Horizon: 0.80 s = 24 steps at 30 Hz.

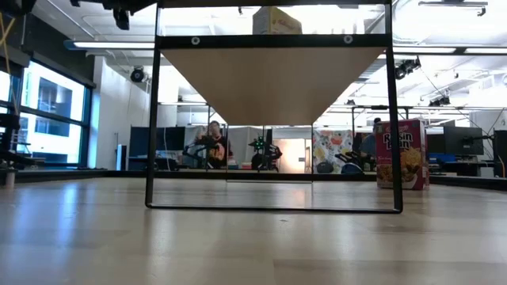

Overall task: Stack cereal on shelf
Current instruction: Put the yellow cereal box on the shelf

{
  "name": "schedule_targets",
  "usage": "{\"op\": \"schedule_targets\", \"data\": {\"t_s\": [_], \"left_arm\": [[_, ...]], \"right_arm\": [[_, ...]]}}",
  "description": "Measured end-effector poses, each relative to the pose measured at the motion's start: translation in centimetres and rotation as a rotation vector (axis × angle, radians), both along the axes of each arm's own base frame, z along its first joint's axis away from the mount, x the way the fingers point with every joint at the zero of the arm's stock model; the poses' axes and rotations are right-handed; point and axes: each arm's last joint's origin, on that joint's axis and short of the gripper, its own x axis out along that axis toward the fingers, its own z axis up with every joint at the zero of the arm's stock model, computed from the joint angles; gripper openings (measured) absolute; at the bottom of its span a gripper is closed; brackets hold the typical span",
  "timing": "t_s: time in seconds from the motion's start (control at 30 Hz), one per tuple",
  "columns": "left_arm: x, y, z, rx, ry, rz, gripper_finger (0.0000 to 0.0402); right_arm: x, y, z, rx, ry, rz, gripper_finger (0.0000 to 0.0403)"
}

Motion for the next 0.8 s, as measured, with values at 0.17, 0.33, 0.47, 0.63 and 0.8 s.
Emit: {"op": "schedule_targets", "data": {"t_s": [0.17,0.33,0.47,0.63,0.8], "left_arm": [[-0.1,0.0,0.1,-0.004,-0.012,0.0,0.0],[-0.1,0.0,0.1,-0.002,-0.005,0.0,0.0],[-0.1,0.0,0.1,-0.002,-0.006,0.0,0.0001],[-0.1,0.0,0.0,0.0,0.001,0.0,0.0],[-0.1,0.0,0.0,0.001,0.005,0.0,0.0]], "right_arm": [[2.7,0.5,-1.2,-0.144,0.058,-0.153,0.0],[3.7,0.1,-2.5,-0.238,0.126,-0.253,0.0],[3.8,-0.6,-2.8,-0.269,0.156,-0.298,0.0],[3.8,-1.8,-3.3,-0.259,0.201,-0.328,0.0],[3.5,-2.8,-3.9,-0.267,0.263,-0.367,0.0]]}}
